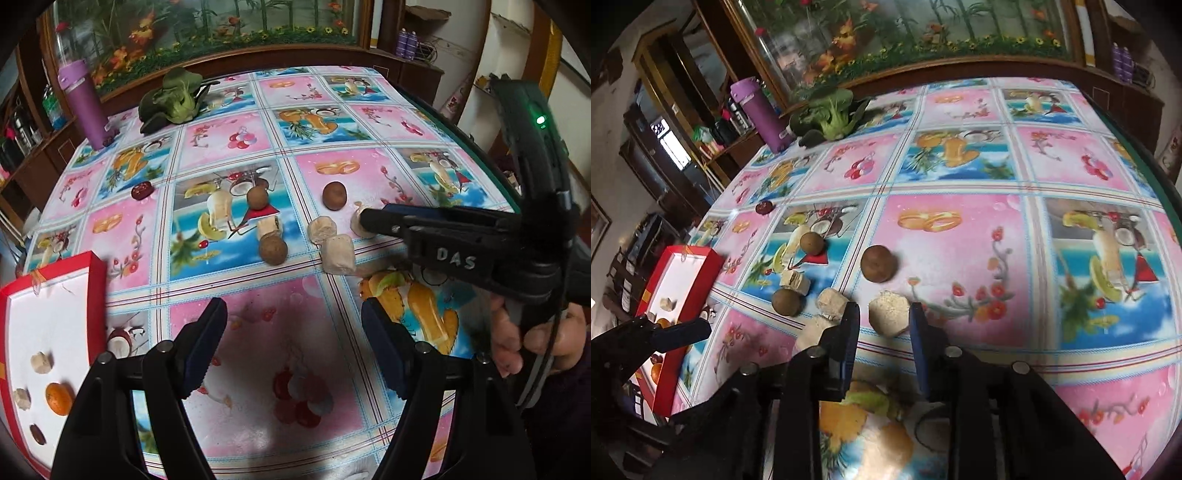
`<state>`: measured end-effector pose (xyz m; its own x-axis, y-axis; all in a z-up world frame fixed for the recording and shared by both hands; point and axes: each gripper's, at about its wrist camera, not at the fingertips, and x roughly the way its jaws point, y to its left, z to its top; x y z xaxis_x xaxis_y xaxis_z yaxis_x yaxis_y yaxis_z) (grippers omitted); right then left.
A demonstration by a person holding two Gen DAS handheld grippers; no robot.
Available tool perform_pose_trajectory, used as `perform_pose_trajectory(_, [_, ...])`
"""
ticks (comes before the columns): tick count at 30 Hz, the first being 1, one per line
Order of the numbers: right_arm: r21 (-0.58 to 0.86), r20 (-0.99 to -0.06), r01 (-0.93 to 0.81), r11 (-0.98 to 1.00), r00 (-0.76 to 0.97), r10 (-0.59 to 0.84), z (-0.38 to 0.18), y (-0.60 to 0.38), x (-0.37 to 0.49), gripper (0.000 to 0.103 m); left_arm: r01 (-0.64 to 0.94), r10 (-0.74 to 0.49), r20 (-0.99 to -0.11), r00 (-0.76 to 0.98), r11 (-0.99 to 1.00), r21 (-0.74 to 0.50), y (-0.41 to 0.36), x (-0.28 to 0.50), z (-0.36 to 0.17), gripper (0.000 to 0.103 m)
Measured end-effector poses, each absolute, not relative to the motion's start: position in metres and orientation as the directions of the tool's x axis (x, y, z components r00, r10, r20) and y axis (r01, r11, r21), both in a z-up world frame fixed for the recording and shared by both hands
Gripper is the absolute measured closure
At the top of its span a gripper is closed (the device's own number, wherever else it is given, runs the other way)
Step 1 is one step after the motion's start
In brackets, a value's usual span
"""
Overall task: Organize fruits
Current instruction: 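Grasp a beige cube with the left gripper while the right gripper grasps another beige cube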
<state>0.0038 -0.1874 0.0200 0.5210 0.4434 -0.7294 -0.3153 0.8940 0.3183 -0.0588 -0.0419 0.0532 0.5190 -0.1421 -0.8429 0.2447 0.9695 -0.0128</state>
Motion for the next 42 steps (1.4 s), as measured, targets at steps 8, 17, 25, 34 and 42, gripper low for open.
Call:
perform_pose_trajectory(8, [0.213, -0.761, -0.333, 0.918, 0.533, 0.37, 0.01, -0.172, 0.008, 0.071, 0.262, -0.181, -0.841, 0.51, 0.964, -0.049, -0.045, -0.058, 0.051, 0.028])
perform_pose_trajectory(17, [0.285, -0.71, -0.265, 0.921, 0.587, 0.389, 0.02, -0.201, 0.004, 0.078, 0.274, -0.224, -0.849, 0.479, 0.957, -0.098, -0.056, -0.047, 0.04, 0.04])
perform_pose_trajectory(25, [0.357, -0.675, -0.226, 0.906, 0.608, 0.418, 0.029, -0.214, 0.003, 0.078, 0.254, -0.212, -0.85, 0.483, 0.962, -0.096, -0.073, -0.026, 0.029, 0.047])
perform_pose_trajectory(34, [0.372, -0.679, -0.217, 0.903, 0.6, 0.423, 0.026, -0.216, 0.004, 0.078, 0.238, -0.213, -0.838, 0.502, 0.966, -0.102, -0.071, -0.021, 0.019, 0.076])
perform_pose_trajectory(42, [0.376, -0.609, -0.245, 0.894, 0.661, 0.437, 0.038, -0.218, -0.004, 0.078, 0.168, -0.165, -0.779, 0.604, 0.983, -0.078, -0.028, -0.063, 0.058, 0.076])
